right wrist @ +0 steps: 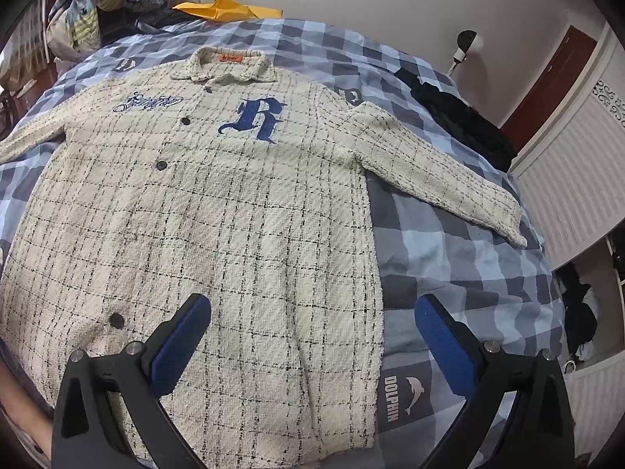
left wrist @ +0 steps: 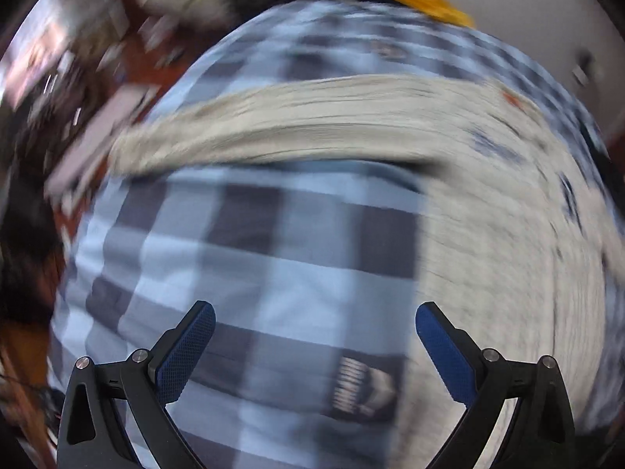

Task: Fold small clothes
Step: 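Grasp the cuff of the sleeve nearest the left tool with the left tool, then fold the held sleeve across the shirt body and open the left tool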

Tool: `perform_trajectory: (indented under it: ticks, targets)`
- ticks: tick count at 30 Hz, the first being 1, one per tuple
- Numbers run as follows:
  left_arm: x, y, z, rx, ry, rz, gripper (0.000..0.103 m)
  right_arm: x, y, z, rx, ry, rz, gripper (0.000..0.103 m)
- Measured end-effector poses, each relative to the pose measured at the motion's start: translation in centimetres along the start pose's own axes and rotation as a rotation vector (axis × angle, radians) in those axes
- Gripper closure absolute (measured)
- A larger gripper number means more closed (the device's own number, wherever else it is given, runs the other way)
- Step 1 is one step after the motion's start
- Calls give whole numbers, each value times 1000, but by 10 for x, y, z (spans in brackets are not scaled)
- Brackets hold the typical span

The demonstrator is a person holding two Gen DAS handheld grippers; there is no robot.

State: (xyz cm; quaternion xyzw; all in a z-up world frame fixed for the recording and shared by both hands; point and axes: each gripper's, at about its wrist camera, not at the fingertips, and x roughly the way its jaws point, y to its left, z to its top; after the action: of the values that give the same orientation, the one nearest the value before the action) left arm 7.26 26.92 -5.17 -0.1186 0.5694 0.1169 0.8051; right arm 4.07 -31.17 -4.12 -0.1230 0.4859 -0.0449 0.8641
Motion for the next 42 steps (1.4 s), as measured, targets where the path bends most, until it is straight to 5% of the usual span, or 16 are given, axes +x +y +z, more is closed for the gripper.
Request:
perform_trajectory:
  ticks: [4, 6, 11, 18, 22, 24, 25, 28, 34, 42]
  targets:
    - [33, 80, 38, -106, 3, 270, 3, -1, 4, 0, -17, -12, -25, 1]
    - [48, 110, 59, -134, -7, 298, 12, 2, 7, 1, -27, -5, -45, 1]
    - [84, 174, 91, -351, 31, 169, 35, 10, 14, 3, -59, 27, -79, 1]
    - [117, 226, 106, -650, 48, -99, 37, 16, 16, 5, -73, 46, -143, 1]
    - [134, 236, 116, -721, 62, -102, 37, 21, 19, 5, -85, 65, -152, 1]
    - [148, 238, 125, -744, 84, -123, 52, 22, 21, 6, -90, 65, -154, 1]
    - [154, 236, 127, -757, 97, -133, 74, 22, 21, 6, -93, 66, -155, 1]
    - [147, 222, 135, -679, 60, -40, 88, 23, 23, 6, -97, 73, -158, 1]
    - [74, 173, 156, -526, -146, 123, 91, 20, 21, 6, -90, 62, -169, 1]
    - [-61, 27, 184, -163, -415, 116, 91, 0, 17, 4, -68, -23, -153, 1]
